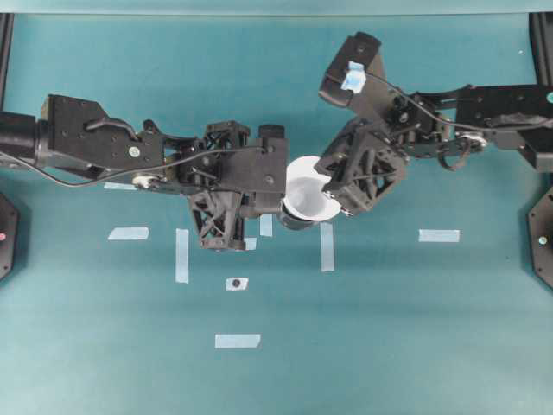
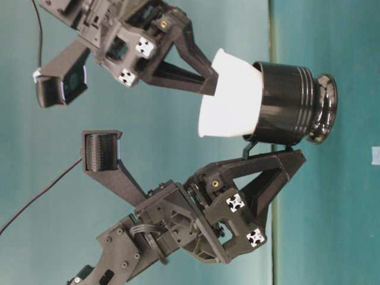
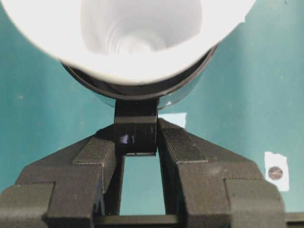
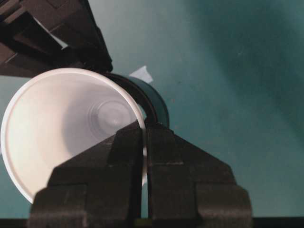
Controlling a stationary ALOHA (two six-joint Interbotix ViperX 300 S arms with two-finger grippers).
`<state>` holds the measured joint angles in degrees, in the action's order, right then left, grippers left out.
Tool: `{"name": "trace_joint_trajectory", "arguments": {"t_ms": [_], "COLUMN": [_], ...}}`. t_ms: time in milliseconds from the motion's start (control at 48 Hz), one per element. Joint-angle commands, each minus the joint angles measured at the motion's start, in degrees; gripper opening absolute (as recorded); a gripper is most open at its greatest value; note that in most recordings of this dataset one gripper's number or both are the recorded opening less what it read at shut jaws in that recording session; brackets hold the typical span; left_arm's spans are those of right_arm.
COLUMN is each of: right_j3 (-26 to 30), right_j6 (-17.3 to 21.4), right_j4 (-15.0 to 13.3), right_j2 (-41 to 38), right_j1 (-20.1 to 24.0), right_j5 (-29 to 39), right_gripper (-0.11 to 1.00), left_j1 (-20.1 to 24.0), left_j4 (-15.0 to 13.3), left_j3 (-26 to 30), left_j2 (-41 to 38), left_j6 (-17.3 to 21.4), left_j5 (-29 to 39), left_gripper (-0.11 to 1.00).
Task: Holding the cup holder with the left arm, the right arm places the cup into the cup holder.
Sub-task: 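Move the white cup toward the holder and insert it into the ring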
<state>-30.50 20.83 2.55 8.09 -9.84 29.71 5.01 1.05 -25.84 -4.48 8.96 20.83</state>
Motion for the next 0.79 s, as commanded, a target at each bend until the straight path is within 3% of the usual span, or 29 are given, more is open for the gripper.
{"name": "trace_joint_trajectory", "arguments": {"t_ms": [0, 771], "right_j3": [1.76, 2.72], "right_j6": [0.44, 0.00], "right_j4": [-0.09, -0.97], "right_j2": [0.18, -1.05], "right_j1": [0.26, 0.53], "right_j5": [-0.44, 0.79], "right_gripper": [0.03, 0.03], "left_j1": [-0.09, -0.09], "left_j4": [0.18, 0.18], "left_j3": [1.41, 1.23], "left_j2": [1.32, 1.14], "left_j6": [0.09, 0.09], "left_j5": [-0.88, -1.32], "left_gripper": [0.25, 0.25]}}
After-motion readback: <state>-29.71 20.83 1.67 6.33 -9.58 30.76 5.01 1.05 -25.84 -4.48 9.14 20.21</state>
